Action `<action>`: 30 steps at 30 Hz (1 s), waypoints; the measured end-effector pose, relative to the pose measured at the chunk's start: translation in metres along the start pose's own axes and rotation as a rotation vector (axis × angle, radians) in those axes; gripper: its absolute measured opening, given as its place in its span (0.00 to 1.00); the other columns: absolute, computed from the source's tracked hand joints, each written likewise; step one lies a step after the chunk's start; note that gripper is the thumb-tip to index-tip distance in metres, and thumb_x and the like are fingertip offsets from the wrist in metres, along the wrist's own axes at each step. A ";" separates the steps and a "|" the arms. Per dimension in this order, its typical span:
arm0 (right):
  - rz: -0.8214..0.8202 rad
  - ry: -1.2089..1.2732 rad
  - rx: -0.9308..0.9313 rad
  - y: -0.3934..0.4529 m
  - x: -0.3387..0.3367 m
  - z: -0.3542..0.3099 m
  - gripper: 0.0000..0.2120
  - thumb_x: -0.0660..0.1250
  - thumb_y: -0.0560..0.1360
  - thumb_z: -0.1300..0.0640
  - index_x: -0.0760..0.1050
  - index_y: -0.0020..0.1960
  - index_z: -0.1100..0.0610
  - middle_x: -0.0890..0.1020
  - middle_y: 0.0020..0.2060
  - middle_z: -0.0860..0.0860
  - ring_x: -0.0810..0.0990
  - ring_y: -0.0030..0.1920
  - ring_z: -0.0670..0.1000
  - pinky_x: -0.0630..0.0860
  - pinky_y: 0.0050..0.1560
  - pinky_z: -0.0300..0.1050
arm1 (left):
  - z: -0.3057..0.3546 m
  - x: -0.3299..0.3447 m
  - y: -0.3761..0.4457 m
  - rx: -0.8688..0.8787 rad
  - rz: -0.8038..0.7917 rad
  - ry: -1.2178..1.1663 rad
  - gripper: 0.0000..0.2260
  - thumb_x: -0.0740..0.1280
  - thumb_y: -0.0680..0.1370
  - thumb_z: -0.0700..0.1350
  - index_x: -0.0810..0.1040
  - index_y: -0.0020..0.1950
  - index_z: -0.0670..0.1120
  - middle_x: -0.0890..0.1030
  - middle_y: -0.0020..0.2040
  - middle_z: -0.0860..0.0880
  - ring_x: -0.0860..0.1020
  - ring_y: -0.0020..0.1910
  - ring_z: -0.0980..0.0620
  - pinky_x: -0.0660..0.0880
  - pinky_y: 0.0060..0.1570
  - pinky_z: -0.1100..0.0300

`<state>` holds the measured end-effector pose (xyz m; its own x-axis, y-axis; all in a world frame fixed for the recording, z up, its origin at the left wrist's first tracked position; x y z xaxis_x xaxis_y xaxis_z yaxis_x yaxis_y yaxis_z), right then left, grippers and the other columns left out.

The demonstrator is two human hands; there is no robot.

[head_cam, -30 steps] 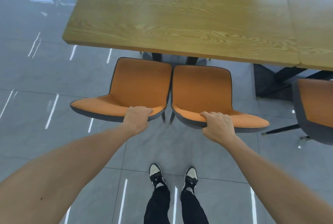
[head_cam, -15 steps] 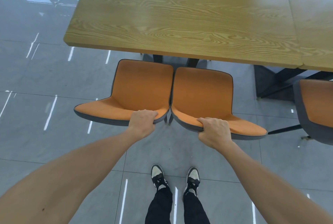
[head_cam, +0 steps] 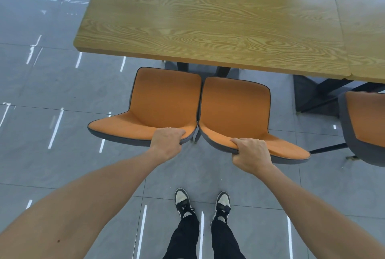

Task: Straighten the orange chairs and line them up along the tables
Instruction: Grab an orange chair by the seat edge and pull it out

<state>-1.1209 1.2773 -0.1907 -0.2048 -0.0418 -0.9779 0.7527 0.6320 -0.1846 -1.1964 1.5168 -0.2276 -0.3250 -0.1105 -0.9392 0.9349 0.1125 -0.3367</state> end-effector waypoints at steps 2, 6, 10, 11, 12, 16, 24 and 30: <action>-0.006 -0.005 -0.015 0.000 0.003 0.001 0.15 0.63 0.63 0.53 0.82 0.48 0.48 0.83 0.33 0.47 0.81 0.33 0.54 0.69 0.29 0.42 | -0.001 0.001 0.000 0.011 0.003 0.009 0.13 0.66 0.74 0.44 0.81 0.58 0.52 0.85 0.48 0.52 0.83 0.47 0.48 0.79 0.41 0.53; 0.003 0.000 -0.037 -0.002 0.004 0.002 0.13 0.64 0.63 0.54 0.82 0.45 0.49 0.82 0.31 0.46 0.79 0.30 0.53 0.67 0.27 0.41 | 0.000 0.000 -0.001 0.007 0.001 0.025 0.13 0.67 0.75 0.45 0.81 0.59 0.52 0.85 0.48 0.52 0.83 0.47 0.48 0.77 0.40 0.55; -0.028 0.007 -0.025 0.000 0.005 0.002 0.13 0.62 0.65 0.52 0.80 0.46 0.48 0.81 0.33 0.46 0.79 0.31 0.53 0.66 0.28 0.42 | 0.002 -0.003 -0.001 0.002 -0.044 0.010 0.13 0.67 0.76 0.46 0.79 0.60 0.51 0.83 0.50 0.52 0.82 0.49 0.47 0.73 0.39 0.55; -0.054 0.002 -0.016 0.001 0.004 0.001 0.14 0.62 0.66 0.51 0.80 0.48 0.48 0.81 0.36 0.46 0.80 0.33 0.53 0.67 0.29 0.43 | 0.002 -0.004 -0.001 -0.003 -0.069 -0.017 0.14 0.67 0.76 0.47 0.79 0.61 0.50 0.83 0.51 0.51 0.81 0.50 0.47 0.74 0.41 0.55; -0.085 -0.003 -0.009 0.001 0.004 0.000 0.15 0.62 0.67 0.50 0.79 0.51 0.47 0.82 0.38 0.46 0.80 0.36 0.53 0.69 0.31 0.44 | 0.002 -0.005 -0.002 -0.008 -0.099 -0.051 0.14 0.68 0.76 0.48 0.79 0.62 0.49 0.83 0.52 0.51 0.81 0.52 0.47 0.75 0.43 0.54; -0.205 0.066 0.013 -0.001 -0.003 -0.001 0.24 0.61 0.72 0.41 0.71 0.67 0.42 0.83 0.54 0.43 0.81 0.49 0.51 0.76 0.43 0.47 | 0.002 -0.013 -0.003 -0.030 -0.248 -0.185 0.14 0.66 0.77 0.53 0.78 0.59 0.48 0.81 0.52 0.50 0.80 0.53 0.45 0.73 0.44 0.52; -0.573 0.392 0.228 0.021 -0.005 -0.010 0.32 0.51 0.77 0.29 0.70 0.73 0.46 0.77 0.67 0.47 0.76 0.62 0.54 0.74 0.60 0.54 | -0.004 -0.034 -0.013 -0.116 -0.367 -0.396 0.19 0.63 0.82 0.58 0.79 0.63 0.45 0.83 0.56 0.47 0.80 0.53 0.45 0.78 0.50 0.51; -0.698 0.245 0.034 0.070 -0.022 -0.072 0.23 0.57 0.81 0.43 0.74 0.68 0.55 0.78 0.64 0.53 0.77 0.61 0.56 0.75 0.60 0.54 | -0.054 -0.068 -0.019 -0.181 -0.379 -0.380 0.25 0.64 0.81 0.58 0.74 0.74 0.47 0.78 0.70 0.47 0.77 0.65 0.45 0.75 0.65 0.48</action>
<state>-1.1086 1.3783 -0.1748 -0.7735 -0.2489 -0.5829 0.4144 0.4972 -0.7623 -1.1998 1.5755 -0.1607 -0.5273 -0.5201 -0.6719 0.7128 0.1596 -0.6829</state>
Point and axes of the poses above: each hand's wrist, its own y-axis towards the middle knuckle, its own x-axis out of the palm, z = x × y, the point moved 7 cm from there along y, towards the middle knuckle
